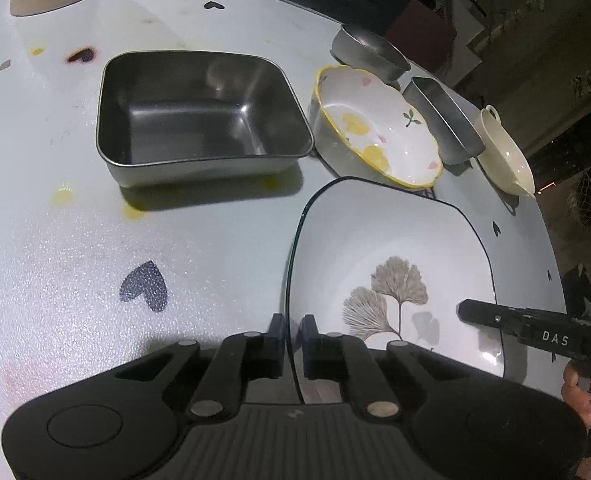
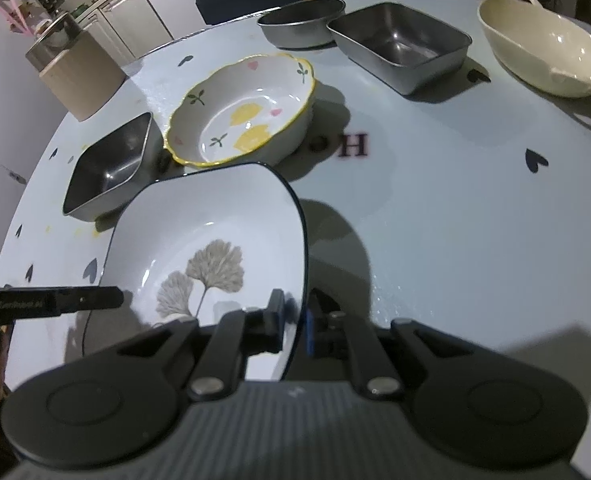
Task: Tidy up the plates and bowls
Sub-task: 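Lift and carry the plate with both grippers toward the yellow-rimmed bowl, then lower the plate onto the table and open both grippers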
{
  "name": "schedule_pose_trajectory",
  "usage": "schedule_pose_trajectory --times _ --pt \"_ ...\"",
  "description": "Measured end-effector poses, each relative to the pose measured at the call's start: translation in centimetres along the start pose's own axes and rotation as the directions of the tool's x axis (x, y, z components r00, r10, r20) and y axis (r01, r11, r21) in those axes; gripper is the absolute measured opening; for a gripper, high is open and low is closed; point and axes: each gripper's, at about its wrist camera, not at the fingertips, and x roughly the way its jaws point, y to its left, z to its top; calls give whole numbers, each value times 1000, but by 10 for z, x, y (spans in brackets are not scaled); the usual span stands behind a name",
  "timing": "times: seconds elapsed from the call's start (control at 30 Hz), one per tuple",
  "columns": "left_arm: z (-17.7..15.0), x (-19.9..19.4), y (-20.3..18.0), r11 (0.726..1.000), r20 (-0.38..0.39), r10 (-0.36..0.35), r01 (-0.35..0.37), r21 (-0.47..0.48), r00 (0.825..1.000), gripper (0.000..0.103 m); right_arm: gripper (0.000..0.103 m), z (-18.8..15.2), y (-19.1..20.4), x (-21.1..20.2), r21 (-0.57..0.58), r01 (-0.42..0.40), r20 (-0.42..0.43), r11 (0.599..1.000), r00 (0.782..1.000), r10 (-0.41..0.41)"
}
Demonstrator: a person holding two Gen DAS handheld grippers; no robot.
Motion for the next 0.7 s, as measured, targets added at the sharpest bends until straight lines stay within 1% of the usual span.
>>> schedule_pose_trajectory --times 0.23,0.43,0.63,0.7 --pt "0 1 -4 1000 -3 2 -2 22 1000 8 14 1 -1 8 -5 2 -17 1000 1000 -3" --pt "2 3 -8 999 -10 12 -12 31 1000 8 15 2 -1 13 -22 25 -17 999 1000 -26" --pt "4 5 -10 999 -24 26 -25 41 999 10 15 2 0 12 -35 28 1 999 1000 -28" --pt "5 6 -11 998 -26 35 -33 49 999 12 15 2 0 12 -40 27 3 999 1000 -27"
